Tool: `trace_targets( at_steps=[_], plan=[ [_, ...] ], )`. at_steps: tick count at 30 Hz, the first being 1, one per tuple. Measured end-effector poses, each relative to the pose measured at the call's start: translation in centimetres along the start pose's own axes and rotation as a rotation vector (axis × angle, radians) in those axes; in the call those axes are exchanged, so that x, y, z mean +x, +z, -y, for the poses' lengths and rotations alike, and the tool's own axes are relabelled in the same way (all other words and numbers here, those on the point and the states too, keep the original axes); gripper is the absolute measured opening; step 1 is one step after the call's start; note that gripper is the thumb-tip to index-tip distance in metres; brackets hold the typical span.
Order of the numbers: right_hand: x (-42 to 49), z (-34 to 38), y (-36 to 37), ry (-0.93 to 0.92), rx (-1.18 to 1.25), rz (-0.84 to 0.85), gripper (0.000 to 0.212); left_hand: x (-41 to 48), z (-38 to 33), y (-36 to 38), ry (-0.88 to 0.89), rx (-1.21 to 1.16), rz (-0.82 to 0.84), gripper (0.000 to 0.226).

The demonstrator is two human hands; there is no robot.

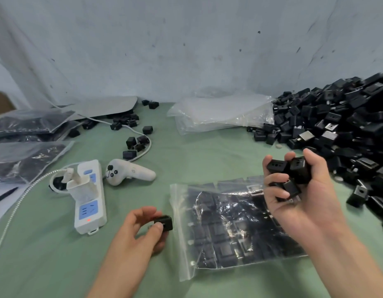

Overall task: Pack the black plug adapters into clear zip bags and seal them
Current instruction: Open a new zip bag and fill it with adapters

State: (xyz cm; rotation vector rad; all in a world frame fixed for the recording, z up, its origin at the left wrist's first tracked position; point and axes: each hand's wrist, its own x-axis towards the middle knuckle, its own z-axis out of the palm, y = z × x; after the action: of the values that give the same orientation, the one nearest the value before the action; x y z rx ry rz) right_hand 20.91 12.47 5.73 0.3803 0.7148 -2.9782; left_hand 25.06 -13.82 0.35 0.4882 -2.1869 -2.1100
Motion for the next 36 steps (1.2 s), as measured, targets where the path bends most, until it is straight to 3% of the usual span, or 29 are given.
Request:
trace_targets(
  at_steps=[3,6,12,21,24,28,32,36],
  plan=[
    [0.2,-0.3,0.1,0.008,-0.024,-0.001,0.019,0.0,-0.2,-0.2,0.026,0.095,0.083,0.033],
    [0.3,-0.4,0.2,0.017,-0.046,0.011,0.019,0.0,-0.2,0.0,0.01,0.087,0.124,0.029],
    [0.4,-0.5,0.3,0.016,-0.063,0.014,0.02,-0.2,0.0,1.1,-0.109,-0.219,0.147,0.019],
    [0.5,0.0,0.1,0.02,-0.079,0.026,0.02,0.0,-0.1,2.2,-0.146,-0.411,0.236,0.055],
    [0.4,0.0,0.2,0.024,-0.089,0.029,0.021,0.0,-0.1,2.1,-0.143,-0.333,0.3,0.057],
    [0.4,0.1,0.2,0.031,-0.095,0.029,0.021,-0.3,-0.3,2.2,-0.08,-0.167,0.228,0.041],
    [0.6,0.0,0.1,0.04,-0.092,0.034,0.022,-0.7,-1.4,1.7,-0.165,-0.355,0.096,0.024],
    [0.7,-0.3,0.0,0.045,-0.09,0.038,0.021,-1.3,-2.1,2.2,-0.224,-0.406,0.158,0.022]
  ],
)
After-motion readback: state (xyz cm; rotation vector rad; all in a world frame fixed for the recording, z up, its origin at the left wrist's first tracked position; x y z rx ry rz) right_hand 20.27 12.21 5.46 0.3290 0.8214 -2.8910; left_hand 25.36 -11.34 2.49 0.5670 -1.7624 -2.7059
